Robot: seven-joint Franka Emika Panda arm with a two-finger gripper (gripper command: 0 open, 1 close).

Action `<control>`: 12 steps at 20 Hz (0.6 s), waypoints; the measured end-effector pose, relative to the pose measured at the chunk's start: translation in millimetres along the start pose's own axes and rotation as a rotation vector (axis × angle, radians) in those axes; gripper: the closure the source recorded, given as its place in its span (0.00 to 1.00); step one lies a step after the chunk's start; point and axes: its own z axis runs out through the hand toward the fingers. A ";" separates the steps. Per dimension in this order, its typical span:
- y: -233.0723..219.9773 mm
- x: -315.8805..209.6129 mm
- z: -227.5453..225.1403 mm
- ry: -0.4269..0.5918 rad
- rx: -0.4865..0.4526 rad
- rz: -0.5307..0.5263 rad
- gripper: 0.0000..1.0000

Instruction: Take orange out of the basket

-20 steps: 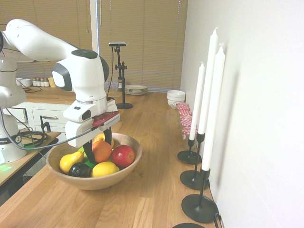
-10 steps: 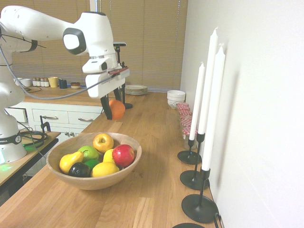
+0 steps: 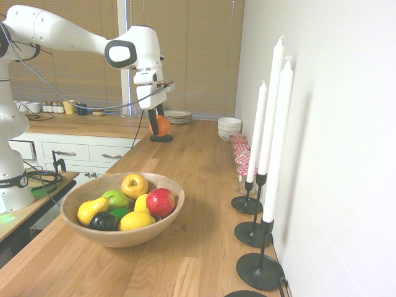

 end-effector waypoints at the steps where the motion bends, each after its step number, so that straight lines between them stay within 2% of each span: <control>1: -0.4 -4.2 9.3 -0.002 -0.011 -0.001 1.00; 12: -3.3 -1.3 137.3 -0.042 -0.102 0.023 1.00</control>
